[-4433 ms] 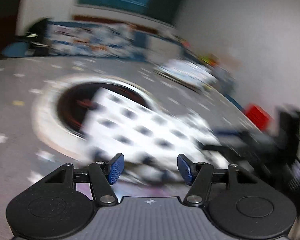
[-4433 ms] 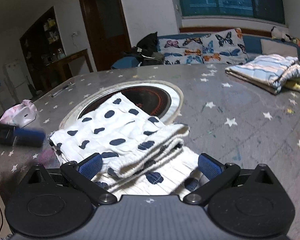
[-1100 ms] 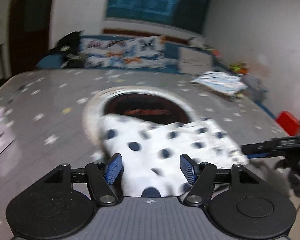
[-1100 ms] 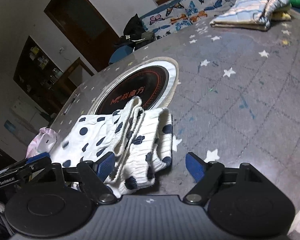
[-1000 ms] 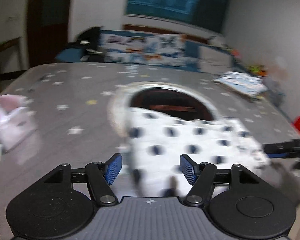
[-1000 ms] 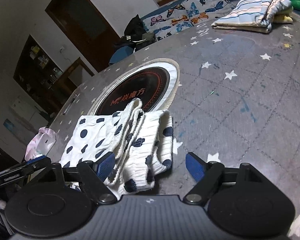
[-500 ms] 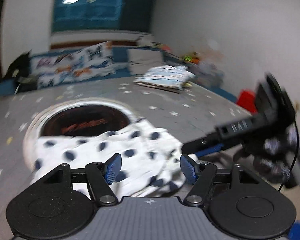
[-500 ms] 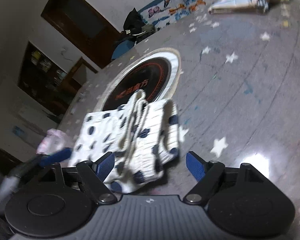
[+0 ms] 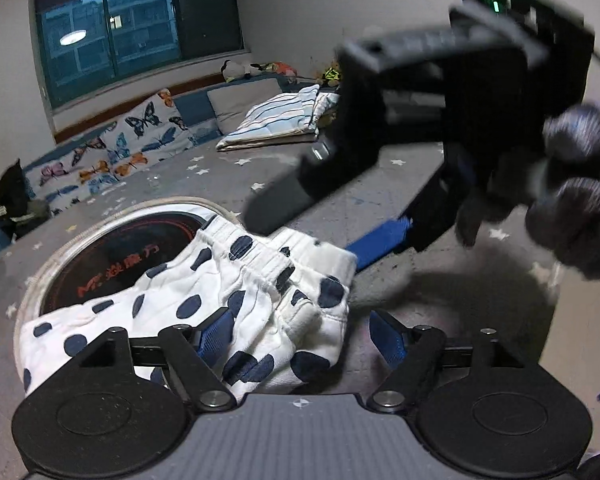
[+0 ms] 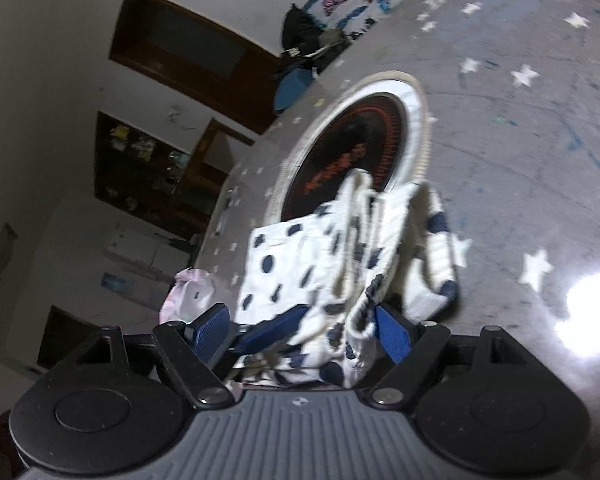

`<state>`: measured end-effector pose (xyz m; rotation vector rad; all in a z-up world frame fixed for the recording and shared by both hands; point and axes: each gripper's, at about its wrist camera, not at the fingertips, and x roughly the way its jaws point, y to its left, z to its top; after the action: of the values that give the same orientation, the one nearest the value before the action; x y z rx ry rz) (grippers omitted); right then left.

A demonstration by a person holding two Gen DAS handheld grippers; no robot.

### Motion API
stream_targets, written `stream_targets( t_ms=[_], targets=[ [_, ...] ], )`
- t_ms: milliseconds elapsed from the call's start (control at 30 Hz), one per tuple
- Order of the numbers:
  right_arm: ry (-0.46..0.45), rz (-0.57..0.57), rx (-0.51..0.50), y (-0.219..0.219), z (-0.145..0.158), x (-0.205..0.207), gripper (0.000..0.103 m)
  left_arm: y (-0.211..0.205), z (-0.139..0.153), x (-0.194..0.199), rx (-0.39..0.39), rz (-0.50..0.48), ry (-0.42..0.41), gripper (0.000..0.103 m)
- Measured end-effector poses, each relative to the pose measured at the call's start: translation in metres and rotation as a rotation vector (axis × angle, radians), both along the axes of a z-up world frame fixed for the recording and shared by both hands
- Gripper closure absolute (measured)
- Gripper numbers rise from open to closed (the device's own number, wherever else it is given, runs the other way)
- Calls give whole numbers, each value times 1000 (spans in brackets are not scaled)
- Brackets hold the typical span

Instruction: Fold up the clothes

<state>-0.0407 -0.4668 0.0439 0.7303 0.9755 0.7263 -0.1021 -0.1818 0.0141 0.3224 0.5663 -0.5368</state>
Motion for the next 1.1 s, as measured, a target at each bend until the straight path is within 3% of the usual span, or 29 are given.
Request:
stream_targets(
  t_ms=[100,167,233,333,567,733,1100],
  targets=[
    [-36,28,6,8,10,0,22,-2,-1,6,-7,33,-5,30],
    [-55,41,5,12,15,0,21,-1,0,11,-21,63,2,55],
    [-74,39,-7,13,19,2,21,5,1,18,-52,93,23,71],
    [-83,15,-13,6,21,1,22,14,4,24,-91,125,43,78],
    [-30,-113,-96,-25,3,8,19,22,10,27,-125,141,53,78],
    [34,-116,-84,-21,-20,17,19,20,11,21,-120,131,59,74],
    [23,-54,57,-7,-7,23,19,5,8,16,-63,65,46,40]
  ],
)
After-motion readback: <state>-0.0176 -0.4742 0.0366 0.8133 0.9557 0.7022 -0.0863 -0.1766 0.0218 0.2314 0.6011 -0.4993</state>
